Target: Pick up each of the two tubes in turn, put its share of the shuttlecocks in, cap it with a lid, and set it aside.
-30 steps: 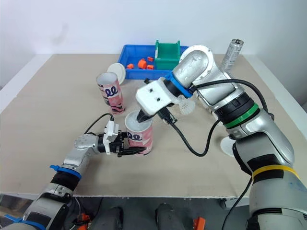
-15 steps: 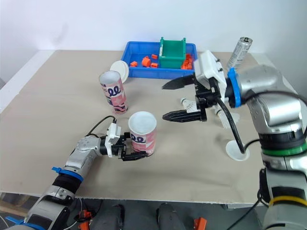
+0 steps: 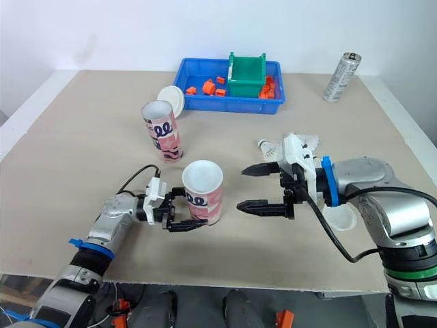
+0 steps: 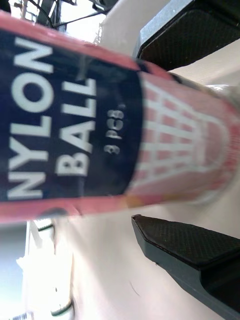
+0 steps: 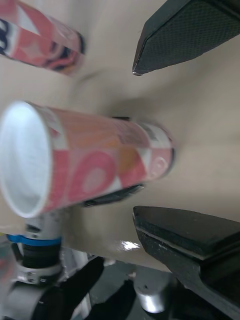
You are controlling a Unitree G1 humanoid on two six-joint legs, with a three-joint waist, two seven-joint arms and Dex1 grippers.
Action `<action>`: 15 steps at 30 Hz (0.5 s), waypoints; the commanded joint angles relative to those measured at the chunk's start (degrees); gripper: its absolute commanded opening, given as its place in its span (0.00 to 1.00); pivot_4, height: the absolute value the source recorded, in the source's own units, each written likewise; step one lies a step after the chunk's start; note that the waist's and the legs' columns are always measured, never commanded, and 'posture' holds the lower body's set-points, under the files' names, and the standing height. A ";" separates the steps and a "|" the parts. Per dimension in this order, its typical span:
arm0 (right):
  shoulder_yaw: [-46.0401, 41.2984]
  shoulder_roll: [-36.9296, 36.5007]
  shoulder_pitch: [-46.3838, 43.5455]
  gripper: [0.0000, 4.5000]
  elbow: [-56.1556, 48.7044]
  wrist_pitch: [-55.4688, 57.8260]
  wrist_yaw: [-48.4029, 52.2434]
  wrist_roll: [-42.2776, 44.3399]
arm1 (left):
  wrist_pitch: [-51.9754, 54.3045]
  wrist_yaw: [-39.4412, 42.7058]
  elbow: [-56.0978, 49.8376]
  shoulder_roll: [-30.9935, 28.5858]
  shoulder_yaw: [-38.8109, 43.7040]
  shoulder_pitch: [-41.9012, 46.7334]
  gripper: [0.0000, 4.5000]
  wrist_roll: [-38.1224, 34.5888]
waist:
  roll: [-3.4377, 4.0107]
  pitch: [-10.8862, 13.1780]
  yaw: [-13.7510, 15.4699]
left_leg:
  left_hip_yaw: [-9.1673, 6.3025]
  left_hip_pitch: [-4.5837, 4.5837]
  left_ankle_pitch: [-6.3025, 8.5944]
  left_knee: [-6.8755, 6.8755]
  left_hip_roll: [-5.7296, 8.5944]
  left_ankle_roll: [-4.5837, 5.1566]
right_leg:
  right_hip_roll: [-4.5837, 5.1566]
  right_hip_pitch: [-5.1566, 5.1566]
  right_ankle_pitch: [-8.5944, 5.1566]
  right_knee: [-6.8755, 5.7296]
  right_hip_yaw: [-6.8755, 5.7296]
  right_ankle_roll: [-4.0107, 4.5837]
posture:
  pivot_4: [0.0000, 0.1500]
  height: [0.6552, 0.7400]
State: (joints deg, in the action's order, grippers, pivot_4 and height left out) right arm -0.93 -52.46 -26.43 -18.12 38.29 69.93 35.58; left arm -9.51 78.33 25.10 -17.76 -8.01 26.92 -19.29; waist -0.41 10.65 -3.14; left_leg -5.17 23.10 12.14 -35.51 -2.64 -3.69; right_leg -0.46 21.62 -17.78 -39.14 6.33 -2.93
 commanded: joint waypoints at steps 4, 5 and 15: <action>0.43 1.11 0.35 1.00 0.16 -4.14 -1.25 -2.76 | -2.57 1.06 -3.85 -7.08 4.00 -2.87 0.99 -0.82 | -0.06 0.04 0.02 | 0.00 0.03 0.00 0.00 -0.01 0.00 | 0.00 0.04 0.01 0.01 0.00 0.03 | 1.00 0.98; 0.80 1.56 0.45 1.00 0.18 -4.49 -1.43 -3.00 | -2.08 1.17 -5.35 -8.29 4.76 -3.37 0.99 -1.51 | -0.09 0.06 0.02 | -0.01 0.03 0.00 0.00 -0.01 0.00 | 0.00 0.04 0.01 0.01 -0.01 0.02 | 1.00 0.98; 6.85 6.48 5.84 1.00 0.81 -9.82 -3.94 -9.34 | 22.64 -4.99 -31.61 -16.45 13.22 -6.43 0.99 -20.82 | -0.44 0.28 0.56 | -0.12 0.36 -0.01 -0.03 0.00 -0.05 | 0.13 0.22 0.04 0.01 -0.18 0.07 | 1.00 0.98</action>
State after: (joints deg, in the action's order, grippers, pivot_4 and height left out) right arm 5.60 -46.87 -20.39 -16.91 30.16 66.93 26.97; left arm 8.43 74.90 -0.04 -33.03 3.14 19.96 -35.25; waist -0.85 10.92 -2.58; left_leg -5.28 23.46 12.14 -35.54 -2.63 -3.74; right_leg -0.32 21.85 -17.74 -39.13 6.16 -2.86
